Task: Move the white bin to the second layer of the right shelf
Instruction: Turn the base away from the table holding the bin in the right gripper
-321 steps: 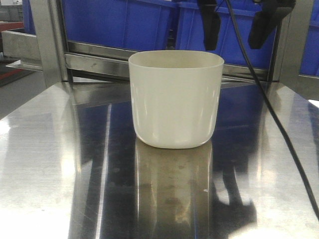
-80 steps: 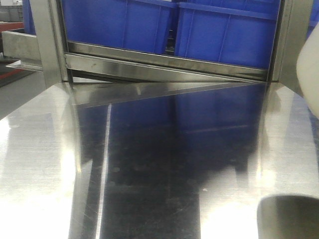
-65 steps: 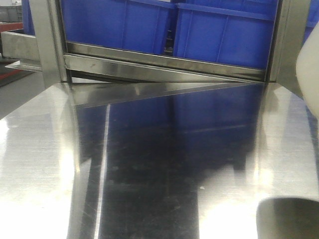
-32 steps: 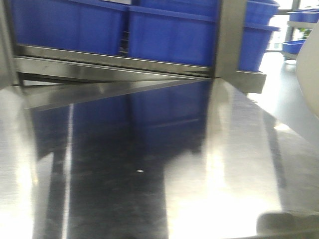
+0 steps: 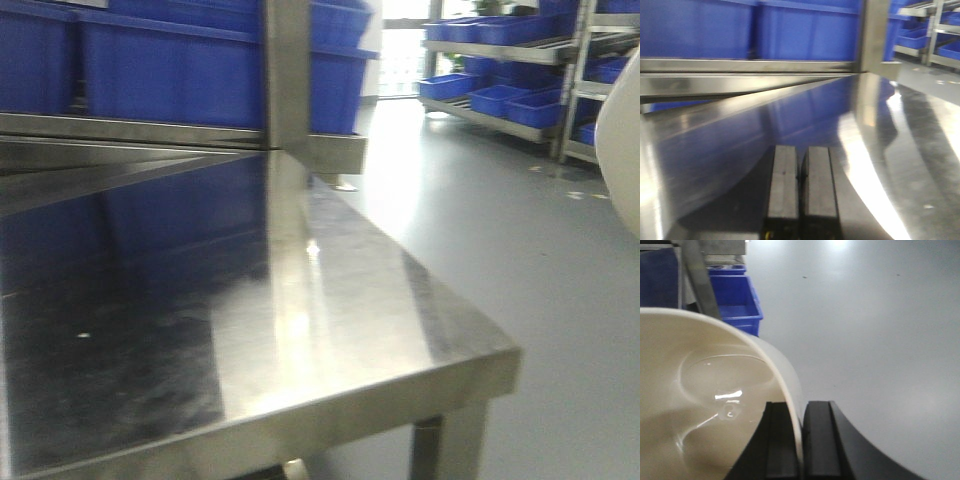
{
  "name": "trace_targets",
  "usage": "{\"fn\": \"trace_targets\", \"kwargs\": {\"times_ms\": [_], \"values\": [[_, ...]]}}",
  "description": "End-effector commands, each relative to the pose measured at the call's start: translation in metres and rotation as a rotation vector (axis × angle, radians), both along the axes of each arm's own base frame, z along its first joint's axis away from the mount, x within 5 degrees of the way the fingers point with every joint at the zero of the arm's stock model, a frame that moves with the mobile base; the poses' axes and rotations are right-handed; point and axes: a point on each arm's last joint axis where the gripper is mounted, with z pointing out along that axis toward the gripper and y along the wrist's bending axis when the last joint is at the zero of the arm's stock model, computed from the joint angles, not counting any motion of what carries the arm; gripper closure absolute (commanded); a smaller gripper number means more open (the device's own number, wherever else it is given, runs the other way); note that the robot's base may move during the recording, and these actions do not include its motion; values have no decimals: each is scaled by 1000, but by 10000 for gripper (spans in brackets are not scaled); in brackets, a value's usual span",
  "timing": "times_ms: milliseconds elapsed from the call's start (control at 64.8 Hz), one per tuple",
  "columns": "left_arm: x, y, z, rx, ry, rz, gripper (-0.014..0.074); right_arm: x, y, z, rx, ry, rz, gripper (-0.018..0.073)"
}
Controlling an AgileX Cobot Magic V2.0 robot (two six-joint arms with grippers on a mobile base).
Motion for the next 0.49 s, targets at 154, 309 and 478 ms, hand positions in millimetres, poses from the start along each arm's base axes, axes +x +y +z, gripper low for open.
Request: {"fn": "trace_targets", "kwargs": {"times_ms": [154, 309, 478], "values": [[0, 0, -4, -12, -65, -3, 512, 2, -1, 19, 10, -131, -17, 513], [0, 0, -4, -12, -65, -3, 512, 2, -1, 19, 10, -131, -17, 513], [0, 0, -4, -12, -65, -3, 512, 2, -1, 19, 10, -131, -17, 513]]}}
